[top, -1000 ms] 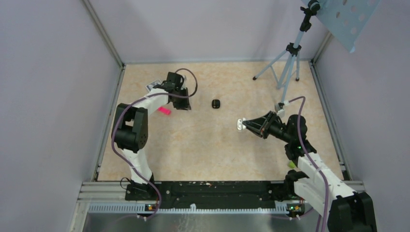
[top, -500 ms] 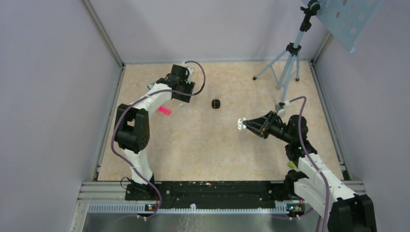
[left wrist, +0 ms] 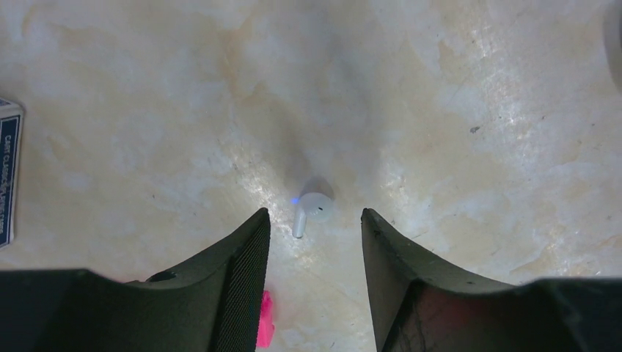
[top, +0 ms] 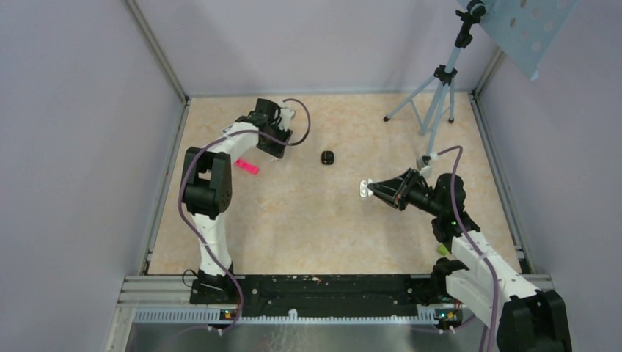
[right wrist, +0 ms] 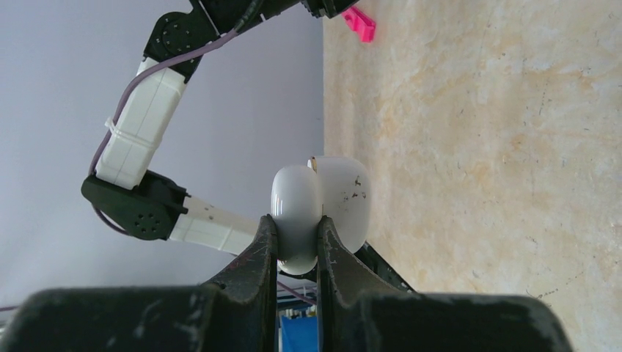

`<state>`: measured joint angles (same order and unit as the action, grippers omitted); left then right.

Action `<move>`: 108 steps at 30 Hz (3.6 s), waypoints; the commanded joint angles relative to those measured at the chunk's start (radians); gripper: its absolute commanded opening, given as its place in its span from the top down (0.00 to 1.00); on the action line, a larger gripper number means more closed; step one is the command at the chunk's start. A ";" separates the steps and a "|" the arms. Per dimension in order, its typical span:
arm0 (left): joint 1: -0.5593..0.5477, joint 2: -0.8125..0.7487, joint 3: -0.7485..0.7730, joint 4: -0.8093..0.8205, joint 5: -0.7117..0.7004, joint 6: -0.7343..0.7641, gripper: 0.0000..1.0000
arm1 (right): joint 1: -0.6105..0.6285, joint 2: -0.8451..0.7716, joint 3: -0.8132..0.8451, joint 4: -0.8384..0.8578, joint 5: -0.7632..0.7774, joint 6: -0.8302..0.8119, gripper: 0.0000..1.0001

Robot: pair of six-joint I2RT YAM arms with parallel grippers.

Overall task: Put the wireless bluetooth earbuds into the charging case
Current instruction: Pick up the left earbud from the center of the board.

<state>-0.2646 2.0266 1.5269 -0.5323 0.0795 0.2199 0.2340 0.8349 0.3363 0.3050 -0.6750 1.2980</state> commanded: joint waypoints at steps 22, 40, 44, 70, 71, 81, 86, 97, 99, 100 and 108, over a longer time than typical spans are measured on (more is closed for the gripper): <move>0.028 0.093 0.052 -0.034 0.110 0.002 0.62 | 0.014 -0.005 0.067 0.003 -0.003 -0.024 1.00; 0.028 0.093 0.029 -0.064 0.100 -0.037 0.70 | 0.014 0.003 0.053 0.016 -0.003 -0.017 1.00; 0.028 0.091 0.032 -0.076 0.086 -0.046 0.68 | 0.014 0.001 0.057 0.017 -0.005 -0.017 1.00; 0.020 0.072 0.047 -0.132 0.090 -0.075 0.70 | 0.014 -0.001 0.050 0.028 -0.009 -0.016 1.00; 0.018 0.074 0.047 -0.133 0.086 -0.073 0.70 | 0.014 -0.003 0.048 0.028 -0.009 -0.015 1.00; 0.008 0.080 0.049 -0.143 0.065 -0.075 0.74 | 0.014 -0.006 0.048 0.024 -0.008 -0.015 1.00; 0.008 0.041 0.064 -0.136 0.084 -0.091 0.81 | 0.014 -0.007 0.048 0.026 -0.010 -0.016 1.00; -0.001 -0.234 0.037 0.007 0.241 -0.159 0.83 | 0.013 0.048 0.047 0.064 -0.060 -0.051 1.00; -0.013 -0.308 -0.012 0.080 0.318 -0.178 0.85 | 0.013 0.078 0.059 0.070 -0.091 -0.075 1.00; -0.022 -0.345 -0.036 0.113 0.346 -0.190 0.86 | 0.013 0.095 0.066 0.083 -0.112 -0.083 1.00; -0.164 -0.578 -0.240 0.380 0.555 -0.322 0.90 | 0.014 0.190 0.119 0.153 -0.222 -0.139 1.00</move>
<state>-0.3637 1.5124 1.3647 -0.3187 0.4900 -0.0139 0.2359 1.0027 0.3843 0.3580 -0.8215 1.2041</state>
